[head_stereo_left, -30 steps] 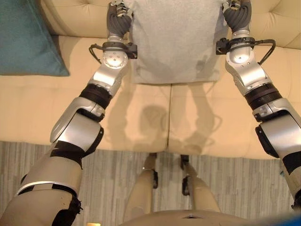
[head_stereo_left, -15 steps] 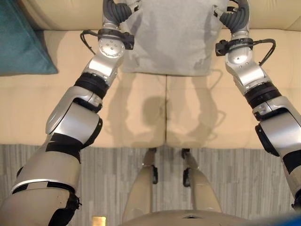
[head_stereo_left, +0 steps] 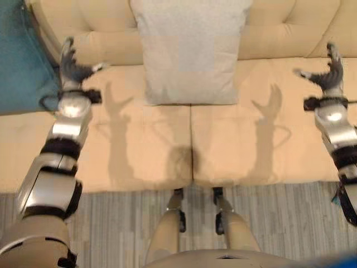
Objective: Pick up all the scattered cushions and arrange them neatly on the sofa.
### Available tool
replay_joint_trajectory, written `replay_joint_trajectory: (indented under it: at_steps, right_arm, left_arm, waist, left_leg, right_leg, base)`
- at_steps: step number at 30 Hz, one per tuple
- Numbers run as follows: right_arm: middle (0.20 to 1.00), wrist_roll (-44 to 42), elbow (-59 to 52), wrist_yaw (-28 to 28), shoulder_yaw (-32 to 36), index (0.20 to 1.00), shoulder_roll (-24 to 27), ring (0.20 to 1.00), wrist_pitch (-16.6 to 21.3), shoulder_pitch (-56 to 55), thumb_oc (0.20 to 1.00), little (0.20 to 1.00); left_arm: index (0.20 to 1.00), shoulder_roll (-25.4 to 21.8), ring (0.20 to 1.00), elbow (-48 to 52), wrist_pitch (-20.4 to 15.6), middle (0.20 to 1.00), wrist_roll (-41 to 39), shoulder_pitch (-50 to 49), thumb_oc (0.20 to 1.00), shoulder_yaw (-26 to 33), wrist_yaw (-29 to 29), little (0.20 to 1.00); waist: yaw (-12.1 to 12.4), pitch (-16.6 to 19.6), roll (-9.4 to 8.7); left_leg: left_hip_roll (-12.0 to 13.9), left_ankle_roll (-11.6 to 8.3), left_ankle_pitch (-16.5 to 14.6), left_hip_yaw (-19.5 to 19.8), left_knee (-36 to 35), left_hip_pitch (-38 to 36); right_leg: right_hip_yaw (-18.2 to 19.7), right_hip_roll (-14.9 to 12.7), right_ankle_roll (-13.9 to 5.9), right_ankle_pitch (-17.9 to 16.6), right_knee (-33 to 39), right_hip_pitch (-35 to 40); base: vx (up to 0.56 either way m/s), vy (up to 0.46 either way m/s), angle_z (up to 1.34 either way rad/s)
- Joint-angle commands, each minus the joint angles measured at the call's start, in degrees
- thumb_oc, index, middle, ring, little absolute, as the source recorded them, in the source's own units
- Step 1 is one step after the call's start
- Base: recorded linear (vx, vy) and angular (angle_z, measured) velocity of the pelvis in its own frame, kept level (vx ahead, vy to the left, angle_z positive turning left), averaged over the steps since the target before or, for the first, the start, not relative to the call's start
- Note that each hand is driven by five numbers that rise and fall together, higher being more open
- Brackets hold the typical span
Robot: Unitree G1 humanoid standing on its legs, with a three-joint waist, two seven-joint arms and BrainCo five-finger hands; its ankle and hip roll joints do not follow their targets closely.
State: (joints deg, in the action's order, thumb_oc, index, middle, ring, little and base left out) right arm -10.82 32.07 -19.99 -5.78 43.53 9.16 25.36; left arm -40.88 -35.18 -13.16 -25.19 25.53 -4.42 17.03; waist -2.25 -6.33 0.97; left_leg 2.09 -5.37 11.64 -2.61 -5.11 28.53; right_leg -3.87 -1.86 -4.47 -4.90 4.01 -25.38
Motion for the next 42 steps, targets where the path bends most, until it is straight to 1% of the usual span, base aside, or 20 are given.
replay_joint_trajectory:
  at_steps: [1,4,6,7,14,19,21,22,23,24,25,27,28,30,33,34,37,38,40,42]
  right_arm:
    - [1.000,1.99,3.70,2.58,-1.30,1.000,0.54,1.000,1.96,1.27,1.000,1.000]
    - [1.000,5.51,3.64,9.28,3.58,1.000,-1.42,1.000,1.40,-14.60,1.000,1.000]
    - [1.000,6.78,4.32,10.71,3.97,1.000,-2.50,1.000,1.04,-17.65,1.000,1.000]
    - [1.000,9.92,6.75,12.78,3.83,1.000,-5.36,1.000,0.82,-22.54,1.000,1.000]
    - [1.000,12.63,15.01,15.26,1.86,1.000,-13.20,1.000,-0.29,-28.67,1.000,1.000]
    - [1.000,13.41,22.09,15.36,-0.12,1.000,-17.32,1.000,-1.26,-29.82,1.000,1.000]
    - [1.000,12.73,25.54,15.27,-0.44,1.000,-18.63,1.000,-1.80,-29.56,1.000,1.000]
    - [1.000,12.83,28.71,15.35,-1.30,1.000,-19.17,1.000,-2.47,-28.89,1.000,1.000]
    - [1.000,12.82,28.76,15.34,-1.31,1.000,-19.18,1.000,-2.45,-28.84,1.000,1.000]
    - [1.000,13.20,30.84,15.27,-1.88,1.000,-19.22,1.000,-2.80,-28.10,1.000,1.000]
    - [1.000,13.19,30.86,15.27,-1.89,1.000,-19.22,1.000,-2.79,-28.09,1.000,1.000]
    - [1.000,13.51,33.42,15.91,-2.35,1.000,-19.38,1.000,-3.40,-27.21,1.000,1.000]
    - [1.000,13.51,33.42,15.91,-2.35,1.000,-19.40,1.000,-3.40,-27.19,1.000,1.000]
    - [1.000,14.38,35.90,16.60,-3.36,1.000,-19.60,1.000,-4.29,-26.30,1.000,1.000]
    - [1.000,14.32,36.70,16.38,-3.11,1.000,-19.67,1.000,-4.70,-25.43,1.000,1.000]
    - [1.000,14.02,37.05,15.87,-2.64,1.000,-19.87,1.000,-5.21,-24.70,1.000,1.000]
    - [1.000,14.00,37.66,15.43,-3.33,1.000,-21.04,1.000,-5.95,-23.74,1.000,1.000]
    - [1.000,14.00,37.66,15.42,-3.33,1.000,-21.05,1.000,-5.96,-23.74,1.000,1.000]
    - [1.000,14.80,37.78,14.94,-4.08,1.000,-21.74,1.000,-6.16,-22.61,1.000,1.000]
    - [1.000,15.55,38.15,14.41,-4.63,1.000,-21.82,1.000,-6.23,-22.15,1.000,1.000]
  left_arm:
    - [1.000,0.65,1.000,-6.03,-1.97,1.000,1.58,4.23,1.000,-3.50,-2.26,1.000]
    - [1.000,6.75,1.000,-2.19,-0.56,1.000,4.93,-15.59,1.000,1.49,-8.44,1.000]
    - [1.000,8.17,1.000,-3.35,0.05,1.000,5.89,-18.75,1.000,2.05,-9.69,1.000]
    - [1.000,11.13,1.000,-8.83,1.46,1.000,10.66,-24.35,1.000,1.94,-12.21,1.000]
    - [1.000,20.49,1.000,-23.49,4.38,1.000,15.68,-29.72,1.000,1.27,-15.97,1.000]
    - [1.000,23.40,1.000,-27.05,5.55,1.000,17.44,-29.30,1.000,-0.36,-16.63,1.000]
    - [1.000,23.88,1.000,-27.83,5.79,1.000,18.26,-28.75,1.000,-1.15,-16.33,1.000]
    - [1.000,24.28,1.000,-28.06,5.80,1.000,18.57,-28.57,1.000,-1.77,-16.10,1.000]
    - [1.000,24.28,1.000,-28.07,5.80,1.000,18.57,-28.55,1.000,-1.76,-16.10,1.000]
    - [1.000,24.70,1.000,-28.40,5.64,1.000,18.58,-28.48,1.000,-2.11,-16.29,1.000]
    - [1.000,24.70,1.000,-28.41,5.63,1.000,18.58,-28.47,1.000,-2.11,-16.29,1.000]
    - [1.000,25.08,1.000,-29.20,5.33,1.000,18.45,-28.65,1.000,-2.10,-16.57,1.000]
    - [1.000,25.07,1.000,-29.20,5.33,1.000,18.45,-28.63,1.000,-2.10,-16.57,1.000]
    - [1.000,25.62,1.000,-29.52,4.96,1.000,19.07,-28.30,1.000,-3.30,-16.60,1.000]
    - [1.000,25.76,1.000,-29.47,5.03,1.000,19.42,-27.57,1.000,-3.95,-16.60,1.000]
    - [1.000,25.90,1.000,-29.53,5.00,1.000,19.72,-26.44,1.000,-4.61,-16.34,1.000]
    - [1.000,25.55,1.000,-29.55,5.04,1.000,20.53,-24.53,1.000,-5.49,-15.57,1.000]
    - [1.000,25.54,1.000,-29.56,5.04,1.000,20.53,-24.51,1.000,-5.49,-15.57,1.000]
    - [1.000,25.12,1.000,-29.98,5.04,1.000,21.95,-22.94,1.000,-6.27,-15.21,1.000]
    - [1.000,24.00,1.000,-30.27,5.78,1.000,23.10,-21.81,1.000,-6.89,-15.13,1.000]
  waist:
    - [0.79,4.88,-0.48]
    - [1.12,4.72,-0.85]
    - [1.14,4.64,-0.83]
    - [1.17,4.90,-0.79]
    - [0.71,6.05,-0.68]
    - [0.68,5.70,-1.44]
    - [0.71,5.43,-2.05]
    - [1.01,4.56,-2.74]
    - [1.00,4.54,-2.72]
    - [1.42,3.67,-3.55]
    - [1.41,3.61,-3.49]
    - [1.88,3.04,-3.61]
    - [1.79,3.17,-3.69]
    - [2.09,3.52,-2.87]
    - [1.86,3.58,-2.48]
    - [1.12,3.45,-2.49]
    - [0.77,2.71,-3.23]
    - [0.82,2.73,-3.25]
    - [0.61,2.08,-3.75]
    - [2.03,0.99,-3.02]
  left_leg:
    - [0.52,-1.87,-2.86,-1.84,0.11,-2.49]
    - [1.27,-1.64,-3.93,-2.19,0.11,-9.98]
    - [1.35,-1.53,-3.91,-2.15,0.11,-11.34]
    - [1.79,-1.28,-4.03,-2.13,0.11,-14.86]
    - [3.20,-1.02,-4.56,-2.24,0.11,-22.27]
    - [4.20,-1.17,-3.72,-2.39,1.21,-24.10]
    - [4.37,-1.11,-4.42,-2.42,4.99,-23.07]
    - [3.84,-0.45,-6.25,-1.28,10.10,-21.63]
    - [3.86,-0.45,-6.39,-1.26,10.32,-21.53]
    - [1.32,0.47,-9.89,1.16,15.95,-21.09]
    - [1.37,0.48,-10.11,1.20,16.26,-21.00]
    - [-1.00,1.35,-13.41,5.27,21.91,-22.10]
    - [-1.11,1.37,-13.20,5.33,21.76,-21.97]
    - [-3.62,1.76,-15.62,10.81,19.92,-24.31]
    - [-4.44,2.26,-17.29,11.48,16.77,-25.99]
    - [-5.23,3.37,-19.78,10.66,14.34,-26.97]
    - [-6.51,4.46,-19.25,8.79,12.51,-26.24]
    - [-6.51,4.47,-19.22,8.73,12.46,-26.24]
    - [-7.21,5.19,-18.34,7.23,10.53,-25.63]
    - [-6.13,5.77,-16.69,3.79,9.98,-23.65]
  right_leg:
    - [-3.01,-3.69,-4.19,-3.36,0.99,2.46]
    - [-3.93,-3.61,-4.01,-1.69,0.99,10.04]
    - [-4.20,-3.46,-3.86,-1.38,0.99,11.39]
    - [-4.28,-2.93,-3.40,-0.50,0.64,14.97]
    - [-3.38,-1.23,-1.73,3.19,-1.64,21.99]
    - [-3.15,0.06,-0.40,5.09,-2.83,24.88]
    - [-3.41,0.05,-0.01,5.23,-2.64,25.83]
    - [-2.88,-0.43,0.36,4.96,-3.45,25.38]
    - [-2.88,-0.41,0.36,4.97,-3.48,25.37]
    - [-2.36,-1.46,0.44,4.20,-4.46,24.40]
    - [-2.39,-1.41,0.43,4.24,-4.50,24.45]
    - [-0.71,-1.79,0.08,3.08,-5.78,23.12]
    - [-0.77,-1.89,0.06,3.02,-5.76,22.97]
    - [2.03,-1.65,-0.93,2.01,-6.75,20.90]
    - [3.83,-1.72,-1.62,1.24,-7.64,18.87]
    - [5.54,-2.47,-3.09,-0.32,-8.35,16.21]
    - [7.05,-3.73,-5.31,-4.42,-7.71,12.55]
    - [7.11,-3.72,-5.32,-4.44,-7.70,12.52]
    - [7.11,-4.59,-6.94,-8.21,-6.49,9.55]
    - [-1.07,-5.82,-5.65,-5.04,-7.82,8.74]
  base:
    - [0.03,-0.046,0.05]
    - [0.06,-0.108,-0.03]
    - [0.02,-0.104,0.15]
    - [0.00,-0.092,0.20]
    - [-0.05,-0.095,0.03]
    - [-0.08,-0.108,0.06]
    - [-0.16,-0.099,0.11]
    - [-0.12,-0.018,0.14]
    - [-0.26,-0.005,0.10]
    - [-0.15,0.015,0.01]
    - [-0.26,0.055,-0.07]
    - [-0.17,0.089,-0.20]
    - [-0.09,0.096,-0.43]
    - [-0.09,0.153,-0.58]
    - [-0.10,0.191,-0.64]
    - [-0.19,0.300,-0.55]
    - [-0.20,0.230,-0.68]
    - [-0.15,0.116,-0.52]
    - [-0.29,0.156,-0.62]
    - [-0.37,0.156,-1.10]
